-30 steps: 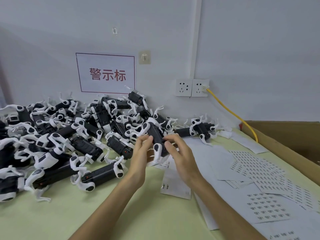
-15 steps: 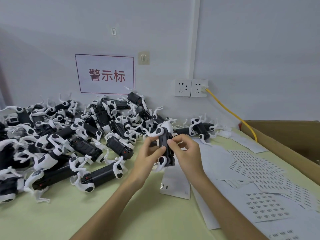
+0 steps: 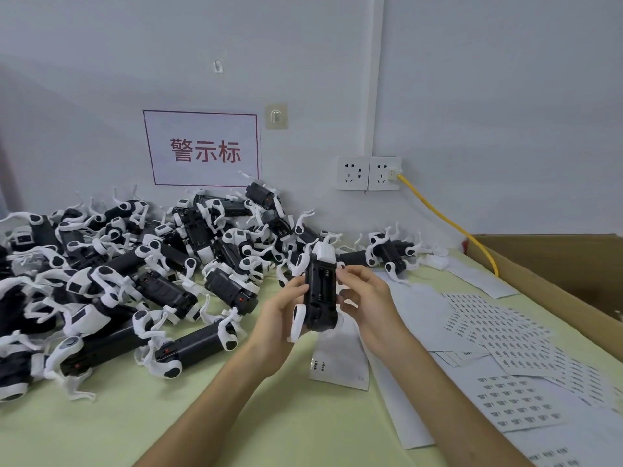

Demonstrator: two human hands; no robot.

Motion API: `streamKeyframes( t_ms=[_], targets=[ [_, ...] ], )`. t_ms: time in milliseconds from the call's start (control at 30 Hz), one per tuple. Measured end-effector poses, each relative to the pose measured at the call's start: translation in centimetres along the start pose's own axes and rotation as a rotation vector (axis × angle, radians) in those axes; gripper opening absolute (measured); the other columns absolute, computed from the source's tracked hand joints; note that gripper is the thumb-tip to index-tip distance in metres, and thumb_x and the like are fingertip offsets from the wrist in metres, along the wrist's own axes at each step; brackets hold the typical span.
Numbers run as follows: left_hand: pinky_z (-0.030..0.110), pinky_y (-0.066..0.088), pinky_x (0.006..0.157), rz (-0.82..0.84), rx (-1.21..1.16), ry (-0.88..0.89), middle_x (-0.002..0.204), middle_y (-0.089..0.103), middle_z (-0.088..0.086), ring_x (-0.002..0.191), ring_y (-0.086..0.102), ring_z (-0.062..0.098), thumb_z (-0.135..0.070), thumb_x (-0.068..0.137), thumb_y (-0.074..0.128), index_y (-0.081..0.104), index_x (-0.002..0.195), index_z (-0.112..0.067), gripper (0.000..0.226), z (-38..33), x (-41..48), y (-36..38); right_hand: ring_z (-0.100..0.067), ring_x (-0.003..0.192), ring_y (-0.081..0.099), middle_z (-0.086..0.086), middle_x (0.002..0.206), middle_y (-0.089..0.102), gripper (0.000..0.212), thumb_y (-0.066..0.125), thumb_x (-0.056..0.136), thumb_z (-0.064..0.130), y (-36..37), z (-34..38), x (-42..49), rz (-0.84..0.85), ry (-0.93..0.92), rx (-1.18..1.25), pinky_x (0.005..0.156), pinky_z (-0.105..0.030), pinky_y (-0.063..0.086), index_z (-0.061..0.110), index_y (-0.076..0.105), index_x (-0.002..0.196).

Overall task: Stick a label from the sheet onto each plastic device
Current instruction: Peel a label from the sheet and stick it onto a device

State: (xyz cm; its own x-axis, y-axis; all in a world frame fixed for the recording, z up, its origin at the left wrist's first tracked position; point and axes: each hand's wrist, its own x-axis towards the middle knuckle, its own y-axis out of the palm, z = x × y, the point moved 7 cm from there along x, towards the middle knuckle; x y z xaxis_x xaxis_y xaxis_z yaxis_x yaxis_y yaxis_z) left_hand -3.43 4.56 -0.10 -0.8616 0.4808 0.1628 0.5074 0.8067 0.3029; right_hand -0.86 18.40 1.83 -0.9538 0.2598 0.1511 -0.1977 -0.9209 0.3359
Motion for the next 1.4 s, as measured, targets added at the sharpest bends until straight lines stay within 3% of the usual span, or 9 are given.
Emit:
streamKeyframes(
  t_ms=[100,200,433,600,700,967,1100,1233,1400],
  targets=[
    [0.028,0.057,0.071,-0.027,-0.078,-0.041,0.102,0.076,0.013,0.087,0.073,0.022,-0.026,0.099,0.047,0.078,0.108,-0.011,0.035,0.2,0.1,-0.4,-0.013,0.067,0.055,0.004,0.075,0.061,0.005,0.069,0.091,0.014,0.6,0.0,-0.3,0.045,-0.030,-0.081,0.067,-0.028,0.044,0.015,0.066,0.087],
    [0.035,0.046,0.085,-0.050,-0.169,-0.050,0.097,0.073,0.010,0.087,0.065,0.023,-0.032,0.094,0.055,0.081,0.097,-0.014,0.032,0.2,0.1,-0.7,-0.019,0.077,0.057,-0.002,0.082,0.062,0.003,0.068,0.090,0.011,1.4,-0.2,-0.6,0.102,-0.017,-0.094,0.076,-0.037,0.045,0.013,0.067,0.090],
    [0.044,0.038,0.100,-0.103,-0.264,-0.071,0.113,0.072,0.015,0.101,0.064,0.027,-0.038,0.087,0.063,0.079,0.107,-0.010,0.038,0.3,0.3,-1.4,-0.018,0.084,0.059,-0.005,0.097,0.063,0.008,0.069,0.089,0.010,1.9,-0.1,-0.8,0.147,-0.022,-0.139,0.065,-0.026,0.045,0.017,0.069,0.092],
    [0.043,0.047,0.107,-0.054,-0.114,-0.072,0.131,0.068,0.018,0.120,0.066,0.029,-0.044,0.091,0.066,0.067,0.129,-0.008,0.052,0.0,0.0,-0.9,-0.019,0.085,0.065,-0.001,0.094,0.066,0.011,0.074,0.088,0.020,1.8,-0.4,-0.8,0.123,-0.016,-0.166,0.077,-0.040,0.050,0.017,0.067,0.095],
    [0.050,0.038,0.116,-0.076,-0.077,-0.056,0.137,0.063,0.021,0.129,0.058,0.036,-0.044,0.085,0.073,0.057,0.138,-0.003,0.069,-0.1,-0.1,-0.9,-0.006,0.078,0.067,0.008,0.093,0.068,0.010,0.074,0.087,0.026,1.7,-0.3,-0.9,0.102,-0.037,-0.226,0.062,-0.022,0.050,0.024,0.069,0.096],
    [0.037,0.051,0.093,-0.241,-0.085,-0.048,0.108,0.077,0.010,0.090,0.074,0.019,-0.046,0.101,0.052,0.072,0.114,-0.010,0.043,-0.2,0.2,-2.2,-0.005,0.069,0.065,0.006,0.085,0.071,0.024,0.062,0.094,0.008,1.1,0.0,-0.3,0.082,-0.150,-0.435,0.060,-0.016,0.046,0.028,0.075,0.091],
    [0.025,0.057,0.065,-0.343,-0.145,-0.066,0.086,0.079,0.005,0.061,0.072,0.015,-0.044,0.106,0.046,0.070,0.108,-0.010,0.041,0.4,0.7,-3.5,-0.009,0.096,0.062,0.008,0.102,0.068,0.020,0.067,0.091,0.017,-0.1,-0.2,0.6,-0.010,-0.242,-0.859,0.084,-0.022,0.047,0.029,0.070,0.106],
    [0.025,0.056,0.063,-0.353,-0.158,-0.084,0.084,0.078,0.003,0.059,0.070,0.013,-0.046,0.103,0.050,0.068,0.116,-0.012,0.041,0.5,0.6,-3.4,-0.021,0.136,0.039,0.004,0.143,0.048,0.071,0.067,0.084,0.051,-1.7,-3.1,1.5,0.055,-0.063,-1.395,0.109,-0.040,0.026,0.032,0.039,0.146],
    [0.032,0.055,0.090,-0.274,-0.118,-0.086,0.111,0.075,0.006,0.101,0.070,0.021,-0.053,0.097,0.058,0.071,0.122,-0.011,0.050,0.2,0.6,-2.9,-0.021,0.144,0.030,0.005,0.155,0.035,0.103,0.072,0.071,0.065,-2.5,-4.5,2.3,0.089,-0.003,-1.421,0.111,-0.044,0.020,0.030,0.021,0.154]
  ],
)
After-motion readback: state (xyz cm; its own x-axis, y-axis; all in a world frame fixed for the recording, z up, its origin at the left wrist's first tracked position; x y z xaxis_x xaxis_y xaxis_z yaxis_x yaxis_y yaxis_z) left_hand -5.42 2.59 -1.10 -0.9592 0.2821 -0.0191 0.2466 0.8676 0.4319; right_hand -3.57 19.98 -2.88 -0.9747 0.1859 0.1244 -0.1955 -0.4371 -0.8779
